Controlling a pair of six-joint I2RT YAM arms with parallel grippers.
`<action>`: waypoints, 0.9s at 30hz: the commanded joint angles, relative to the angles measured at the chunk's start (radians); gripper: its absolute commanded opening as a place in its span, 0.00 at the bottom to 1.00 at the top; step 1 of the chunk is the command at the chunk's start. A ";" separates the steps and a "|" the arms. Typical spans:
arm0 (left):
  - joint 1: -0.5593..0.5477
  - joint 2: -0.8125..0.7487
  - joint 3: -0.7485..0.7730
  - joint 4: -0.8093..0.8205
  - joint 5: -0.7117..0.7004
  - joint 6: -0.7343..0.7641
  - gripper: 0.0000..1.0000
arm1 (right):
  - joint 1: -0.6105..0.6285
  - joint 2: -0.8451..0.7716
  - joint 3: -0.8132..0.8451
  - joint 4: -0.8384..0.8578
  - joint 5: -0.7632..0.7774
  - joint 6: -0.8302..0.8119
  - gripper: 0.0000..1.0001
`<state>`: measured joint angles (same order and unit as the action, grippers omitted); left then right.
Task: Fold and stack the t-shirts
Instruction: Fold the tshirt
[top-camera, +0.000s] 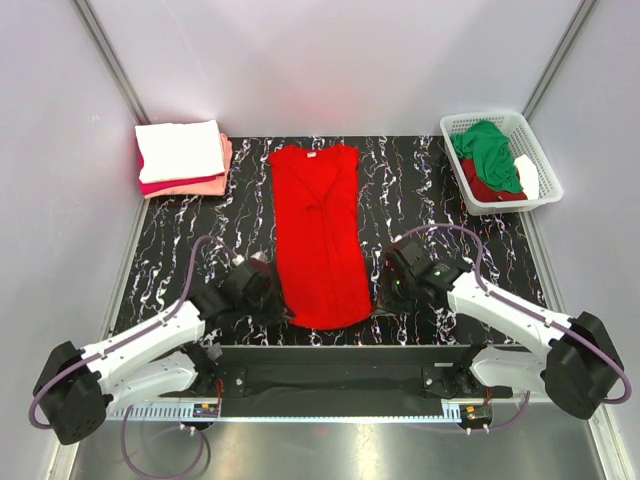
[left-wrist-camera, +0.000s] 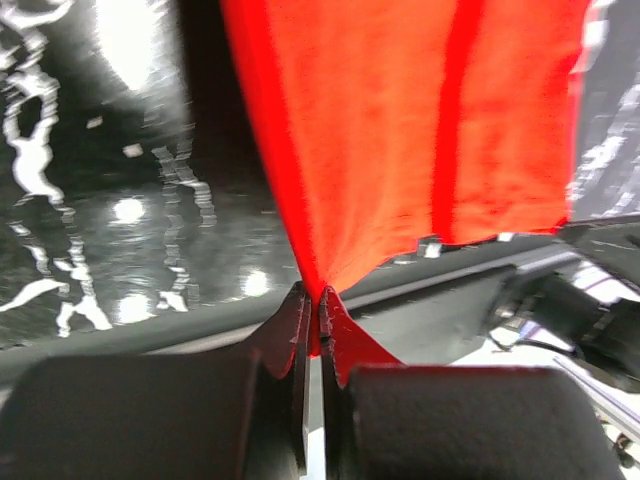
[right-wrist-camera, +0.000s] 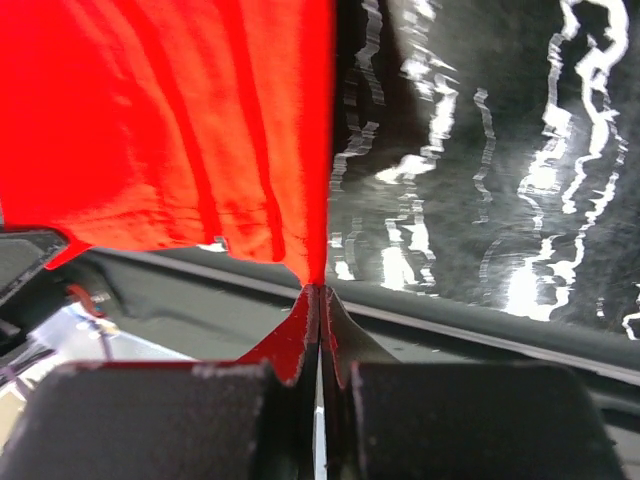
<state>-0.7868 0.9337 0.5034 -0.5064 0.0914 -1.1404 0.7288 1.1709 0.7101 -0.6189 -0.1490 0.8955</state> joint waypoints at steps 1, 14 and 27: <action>-0.005 0.043 0.124 -0.061 -0.035 0.036 0.04 | 0.009 -0.001 0.125 -0.034 0.008 -0.004 0.00; 0.131 0.292 0.538 -0.202 -0.047 0.230 0.03 | -0.201 0.235 0.486 -0.082 -0.003 -0.223 0.00; 0.210 0.231 0.678 -0.271 0.082 0.277 0.03 | -0.216 0.087 0.593 -0.220 -0.069 -0.207 0.00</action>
<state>-0.5758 1.2385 1.2049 -0.7910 0.1059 -0.8631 0.5121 1.3769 1.3460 -0.7822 -0.1703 0.6704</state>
